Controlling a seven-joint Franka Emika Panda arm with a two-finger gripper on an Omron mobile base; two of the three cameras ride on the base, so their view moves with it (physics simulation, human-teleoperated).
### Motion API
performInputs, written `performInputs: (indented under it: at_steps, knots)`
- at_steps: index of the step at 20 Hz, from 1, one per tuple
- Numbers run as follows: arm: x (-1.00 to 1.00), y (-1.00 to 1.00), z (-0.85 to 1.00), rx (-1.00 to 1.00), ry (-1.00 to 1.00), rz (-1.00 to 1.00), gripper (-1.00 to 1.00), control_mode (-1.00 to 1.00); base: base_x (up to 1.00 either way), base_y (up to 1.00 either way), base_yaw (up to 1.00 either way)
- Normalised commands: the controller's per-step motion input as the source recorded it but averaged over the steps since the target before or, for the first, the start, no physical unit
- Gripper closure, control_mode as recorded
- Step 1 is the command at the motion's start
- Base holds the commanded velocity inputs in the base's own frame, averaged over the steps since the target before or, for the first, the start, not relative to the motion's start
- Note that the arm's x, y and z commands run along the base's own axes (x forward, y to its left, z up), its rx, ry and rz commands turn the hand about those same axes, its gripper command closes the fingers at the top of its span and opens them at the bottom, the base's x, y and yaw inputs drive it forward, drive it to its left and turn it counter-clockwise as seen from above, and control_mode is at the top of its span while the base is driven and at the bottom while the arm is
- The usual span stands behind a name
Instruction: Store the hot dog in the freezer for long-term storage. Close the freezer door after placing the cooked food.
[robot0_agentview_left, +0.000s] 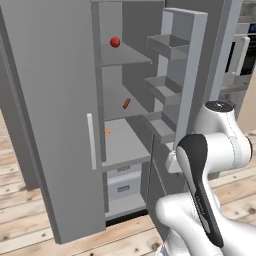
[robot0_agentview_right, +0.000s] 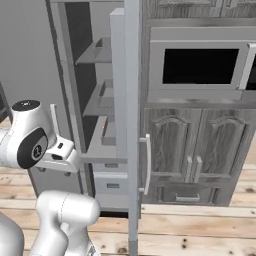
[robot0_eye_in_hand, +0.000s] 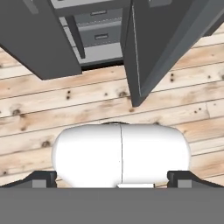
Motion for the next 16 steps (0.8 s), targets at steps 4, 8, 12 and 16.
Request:
performInputs:
  at_steps: [4,8,12,16]
  knots:
    - [0.0,0.0,0.0,0.0,0.0,0.0,-1.0,1.0,0.0,-0.28,0.18]
    - [0.0,0.0,0.0,0.0,0.0,0.0,-1.0,1.0,0.02,-0.31,0.2]
    - [0.0,0.0,0.0,0.0,0.0,0.0,-1.0,1.0,0.0,-0.22,0.17]
    - [0.0,0.0,0.0,0.0,0.0,0.0,-1.0,1.0,0.03,-0.37,0.05]
